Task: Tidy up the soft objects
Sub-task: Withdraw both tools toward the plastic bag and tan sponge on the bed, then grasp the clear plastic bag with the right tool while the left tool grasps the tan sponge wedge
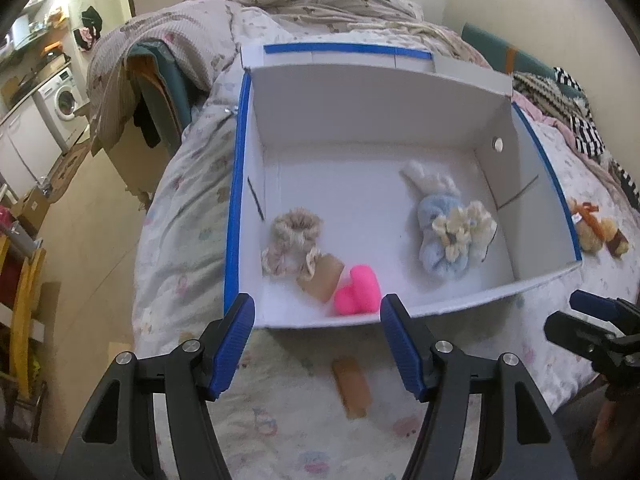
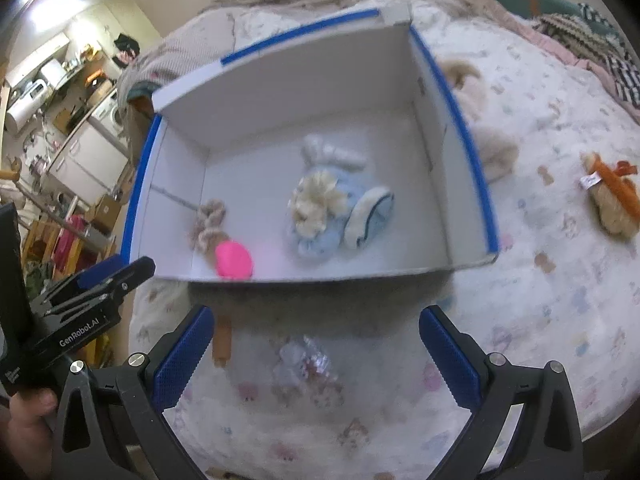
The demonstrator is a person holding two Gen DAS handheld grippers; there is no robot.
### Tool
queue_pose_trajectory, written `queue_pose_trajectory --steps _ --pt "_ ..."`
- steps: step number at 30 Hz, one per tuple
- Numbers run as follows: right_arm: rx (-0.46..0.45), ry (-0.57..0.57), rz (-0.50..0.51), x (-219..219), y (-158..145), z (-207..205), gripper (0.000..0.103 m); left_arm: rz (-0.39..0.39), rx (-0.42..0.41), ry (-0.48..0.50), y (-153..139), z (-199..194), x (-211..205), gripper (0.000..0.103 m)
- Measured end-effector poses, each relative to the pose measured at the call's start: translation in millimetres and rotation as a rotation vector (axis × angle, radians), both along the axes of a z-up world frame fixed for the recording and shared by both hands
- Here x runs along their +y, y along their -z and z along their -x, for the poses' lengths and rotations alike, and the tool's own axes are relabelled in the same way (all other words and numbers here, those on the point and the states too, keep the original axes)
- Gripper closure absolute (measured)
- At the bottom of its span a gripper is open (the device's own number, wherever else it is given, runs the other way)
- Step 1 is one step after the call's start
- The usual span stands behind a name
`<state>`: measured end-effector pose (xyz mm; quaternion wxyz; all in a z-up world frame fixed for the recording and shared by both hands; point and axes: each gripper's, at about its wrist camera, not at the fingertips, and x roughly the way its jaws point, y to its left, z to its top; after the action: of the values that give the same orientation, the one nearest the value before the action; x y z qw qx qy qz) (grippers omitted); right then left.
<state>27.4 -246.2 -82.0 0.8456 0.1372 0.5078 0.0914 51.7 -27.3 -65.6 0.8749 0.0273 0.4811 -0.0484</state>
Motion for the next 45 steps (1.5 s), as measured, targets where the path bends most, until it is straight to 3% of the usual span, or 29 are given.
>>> queue_pose_trajectory --steps 8,18,21,25,27,31,34,36,41,45 --pt "0.115 -0.038 -0.031 14.2 23.7 -4.3 0.0 0.001 0.0 -0.02 0.5 12.1 11.2 0.041" --pt "0.285 0.013 -0.056 7.7 62.9 -10.5 0.0 0.085 0.152 -0.07 30.4 13.0 20.7 0.041" --pt "0.329 -0.02 -0.066 17.6 74.9 -12.1 0.0 0.098 0.196 -0.075 39.0 9.4 18.3 0.041" --pt "0.341 -0.125 0.023 48.3 85.2 -13.4 0.002 0.104 0.226 -0.093 46.1 7.2 20.2 0.041" --pt "0.349 -0.173 0.071 62.3 91.4 -13.8 0.011 0.112 0.237 -0.104 47.9 6.4 23.3 0.041" --pt "0.385 -0.231 0.139 80.6 108.6 -15.9 0.02 0.115 0.252 -0.135 51.8 4.9 31.0 0.041" --pt "0.373 -0.269 0.205 91.2 111.9 -15.4 0.043 0.125 0.272 -0.152 56.1 3.3 35.4 0.041" --pt "0.345 -0.286 0.245 96.3 109.2 -13.9 0.066 0.144 0.294 -0.166 60.9 2.1 37.6 0.041" --pt "0.295 -0.31 0.266 103.5 98.9 -9.8 0.08 0.146 0.335 -0.142 75.7 -3.4 26.5 0.041" --pt "0.278 -0.283 0.24 95.5 92.1 -8.2 0.08 0.127 0.368 -0.098 90.0 -6.0 9.1 0.041"
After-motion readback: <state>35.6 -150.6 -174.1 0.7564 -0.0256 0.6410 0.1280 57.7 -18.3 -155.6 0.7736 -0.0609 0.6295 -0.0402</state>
